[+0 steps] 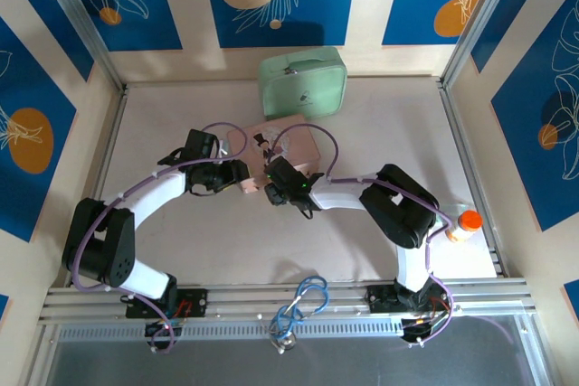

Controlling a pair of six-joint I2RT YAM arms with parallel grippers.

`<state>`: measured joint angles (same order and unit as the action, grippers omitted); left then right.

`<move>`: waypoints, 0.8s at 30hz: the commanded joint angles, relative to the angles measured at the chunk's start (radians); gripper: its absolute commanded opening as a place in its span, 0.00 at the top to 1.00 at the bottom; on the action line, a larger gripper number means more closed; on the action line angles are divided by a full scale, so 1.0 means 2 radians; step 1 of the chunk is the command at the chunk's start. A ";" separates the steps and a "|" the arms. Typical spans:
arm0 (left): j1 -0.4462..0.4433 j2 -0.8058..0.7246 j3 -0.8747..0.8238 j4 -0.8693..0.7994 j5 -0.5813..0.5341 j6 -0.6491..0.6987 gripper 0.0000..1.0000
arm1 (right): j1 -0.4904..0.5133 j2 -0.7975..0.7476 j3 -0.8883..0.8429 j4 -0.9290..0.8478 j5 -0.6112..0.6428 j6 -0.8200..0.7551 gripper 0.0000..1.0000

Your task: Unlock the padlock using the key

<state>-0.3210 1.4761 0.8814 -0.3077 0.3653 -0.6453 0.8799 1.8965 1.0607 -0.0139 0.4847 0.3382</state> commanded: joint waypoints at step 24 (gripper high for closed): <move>0.007 0.013 -0.005 -0.032 -0.031 0.027 0.47 | 0.043 -0.051 0.009 -0.087 -0.023 0.059 0.79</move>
<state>-0.3202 1.4765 0.8814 -0.3241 0.3359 -0.6189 0.9386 1.8462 1.0718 -0.1528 0.4709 0.4316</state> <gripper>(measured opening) 0.531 0.214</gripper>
